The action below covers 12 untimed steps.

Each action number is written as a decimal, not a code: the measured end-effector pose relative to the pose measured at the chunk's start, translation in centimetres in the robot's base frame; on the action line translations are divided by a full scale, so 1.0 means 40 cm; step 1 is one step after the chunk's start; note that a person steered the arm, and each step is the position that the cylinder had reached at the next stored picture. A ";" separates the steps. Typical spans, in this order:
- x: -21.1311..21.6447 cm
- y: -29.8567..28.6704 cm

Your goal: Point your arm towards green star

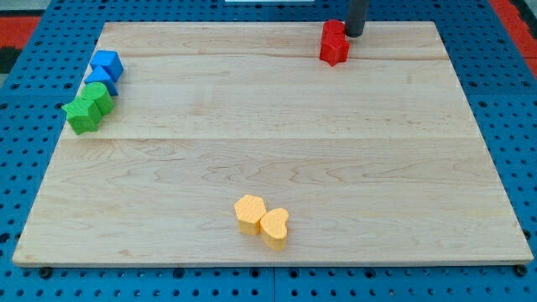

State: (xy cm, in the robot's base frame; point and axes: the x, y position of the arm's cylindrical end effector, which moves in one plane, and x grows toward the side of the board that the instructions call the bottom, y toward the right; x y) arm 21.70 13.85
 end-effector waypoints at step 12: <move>0.697 -1.107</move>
State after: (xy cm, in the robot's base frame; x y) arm 49.57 -30.45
